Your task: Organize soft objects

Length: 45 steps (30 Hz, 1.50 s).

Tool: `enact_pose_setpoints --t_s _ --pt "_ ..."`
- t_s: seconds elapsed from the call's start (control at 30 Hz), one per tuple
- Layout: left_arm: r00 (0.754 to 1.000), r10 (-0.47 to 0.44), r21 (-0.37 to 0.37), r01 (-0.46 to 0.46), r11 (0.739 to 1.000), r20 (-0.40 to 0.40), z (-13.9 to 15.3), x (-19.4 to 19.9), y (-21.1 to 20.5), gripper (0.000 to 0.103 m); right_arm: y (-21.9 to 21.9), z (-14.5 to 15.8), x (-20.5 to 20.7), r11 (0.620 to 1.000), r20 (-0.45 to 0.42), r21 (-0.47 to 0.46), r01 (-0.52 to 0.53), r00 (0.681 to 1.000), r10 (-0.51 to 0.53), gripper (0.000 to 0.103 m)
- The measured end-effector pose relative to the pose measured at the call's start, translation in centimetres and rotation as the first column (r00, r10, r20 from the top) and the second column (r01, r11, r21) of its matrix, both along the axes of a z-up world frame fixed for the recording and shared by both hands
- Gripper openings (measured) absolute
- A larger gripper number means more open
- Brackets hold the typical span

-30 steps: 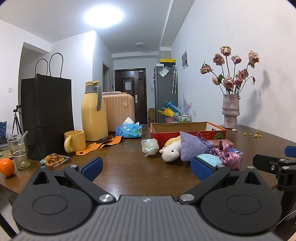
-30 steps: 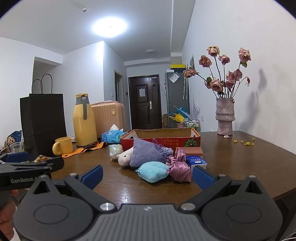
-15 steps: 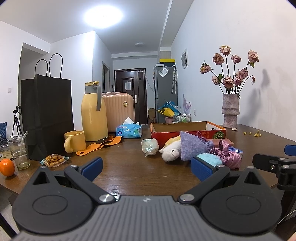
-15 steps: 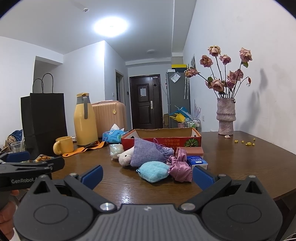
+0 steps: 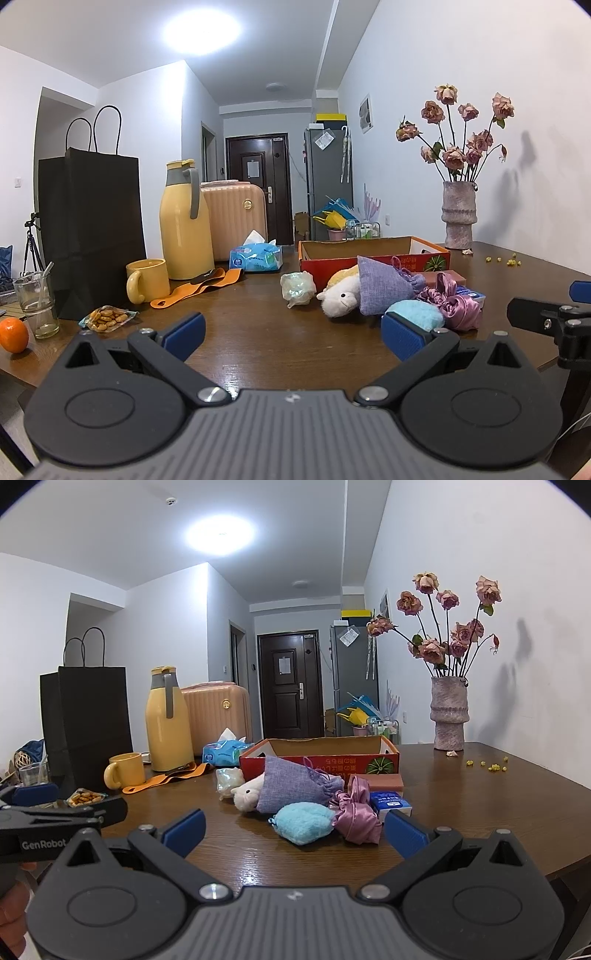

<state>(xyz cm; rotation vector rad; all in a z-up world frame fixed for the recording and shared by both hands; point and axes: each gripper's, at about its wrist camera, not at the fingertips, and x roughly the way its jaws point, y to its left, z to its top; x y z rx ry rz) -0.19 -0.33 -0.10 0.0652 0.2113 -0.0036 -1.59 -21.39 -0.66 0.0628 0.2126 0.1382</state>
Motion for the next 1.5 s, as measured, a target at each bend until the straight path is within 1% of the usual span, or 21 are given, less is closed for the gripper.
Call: enact_pose_setpoints --t_s 0.23,0.33,0.37,0.43,0.5,0.6,0.67,0.73,0.83,0.9,0.97,1.0,1.07,1.1,1.17,1.2,1.23,1.27,1.3,1.43,1.5 --pt "0.998 0.003 0.014 -0.003 1.000 -0.060 -1.5 3.3 -0.2 0.103 -0.6 -1.1 2.2 1.000 0.010 -0.023 -0.003 1.000 0.003 0.103" --pt "0.997 0.011 0.024 -0.009 1.000 -0.079 -2.2 5.3 -0.4 0.103 -1.7 -1.7 4.4 1.000 -0.022 -0.003 0.017 1.000 -0.017 0.101" --pt "0.997 0.025 0.046 -0.022 0.999 -0.073 -2.4 6.0 -0.7 0.103 -2.1 -1.9 5.2 1.000 -0.041 0.011 0.013 0.999 -0.012 0.099" --pt "0.999 0.023 0.089 -0.019 0.996 -0.041 -2.7 6.9 -1.3 0.103 -3.1 -2.3 6.8 0.999 -0.082 0.050 -0.021 0.996 0.025 0.086" --pt "0.999 0.008 0.099 -0.004 0.995 -0.034 -2.9 7.9 -1.7 0.103 -3.6 -2.6 8.3 0.996 -0.119 0.076 -0.042 0.992 0.051 0.079" --pt "0.999 -0.015 0.072 0.019 0.997 -0.048 -3.0 9.8 -2.0 0.103 -3.8 -3.2 10.4 0.992 -0.157 0.103 -0.068 0.984 0.084 0.079" --pt "0.996 -0.034 0.086 0.042 0.995 -0.085 -2.9 11.2 -2.6 0.103 -3.5 -3.5 12.1 0.989 -0.186 0.119 -0.085 0.977 0.106 0.078" --pt "0.990 -0.060 0.104 0.074 0.992 -0.129 -2.8 12.7 -3.4 0.103 -3.2 -3.8 13.9 0.981 -0.205 0.142 -0.129 0.966 0.156 0.071" --pt "0.984 -0.075 0.118 0.094 0.989 -0.161 -2.9 14.8 -4.3 0.103 -3.1 -4.2 16.8 0.978 -0.238 0.165 -0.130 0.957 0.168 0.070" --pt "0.978 -0.088 0.114 0.111 0.987 -0.187 -2.9 16.3 -4.8 0.103 -3.3 -4.5 18.4 0.982 -0.255 0.155 -0.105 0.956 0.142 0.067" --pt "0.968 -0.119 0.074 0.138 0.988 -0.219 -2.9 17.4 -5.1 0.102 -3.7 -4.5 19.3 0.996 -0.249 0.090 -0.017 0.968 0.040 0.067" --pt "0.958 -0.145 0.039 0.160 0.986 -0.247 -2.9 18.2 -5.2 0.100 -3.9 -4.5 19.6 0.998 -0.239 0.042 0.035 0.971 -0.024 0.067" --pt "0.934 -0.182 -0.018 0.185 0.983 -0.309 -3.2 19.7 -5.5 0.076 -4.4 -4.4 20.1 0.995 -0.224 -0.019 0.101 0.969 -0.103 0.068" --pt "0.918 -0.206 -0.050 0.201 0.978 -0.339 -3.4 20.4 -5.6 0.071 -4.9 -4.2 20.0 0.995 -0.214 0.003 0.095 0.972 -0.092 0.067" --pt "0.882 -0.263 -0.143 0.225 0.964 -0.391 -3.7 21.8 -5.7 0.065 -5.8 -3.9 19.7 0.994 -0.195 0.108 0.024 0.981 -0.002 0.061" --pt "0.864 -0.289 -0.188 0.230 0.955 -0.411 -3.9 22.6 -5.6 0.063 -6.0 -3.8 19.7 0.988 -0.202 0.151 -0.014 0.978 0.045 0.053" --pt "0.852 -0.308 -0.220 0.234 0.947 -0.422 -4.0 23.1 -5.7 0.058 -6.0 -3.8 20.0 0.980 -0.225 0.192 -0.052 0.970 0.095 0.040" --pt "0.842 -0.325 -0.246 0.238 0.940 -0.431 -4.1 23.7 -5.7 0.052 -6.2 -4.0 20.2 0.971 -0.251 0.229 -0.074 0.959 0.132 0.034" --pt "0.831 -0.342 -0.271 0.241 0.932 -0.438 -4.3 24.2 -5.7 0.049 -6.2 -4.4 20.5 0.959 -0.275 0.269 -0.086 0.948 0.162 0.029" --pt "0.790 -0.423 -0.370 0.268 0.890 -0.444 -4.5 25.3 -5.6 0.026 -5.5 -5.7 21.5 0.955 -0.331 0.279 -0.099 0.924 0.193 0.030" --pt "0.780 -0.443 -0.395 0.274 0.877 -0.441 -4.6 25.2 -5.5 0.024 -5.5 -6.1 21.9 0.949 -0.344 0.302 -0.089 0.919 0.195 0.033"
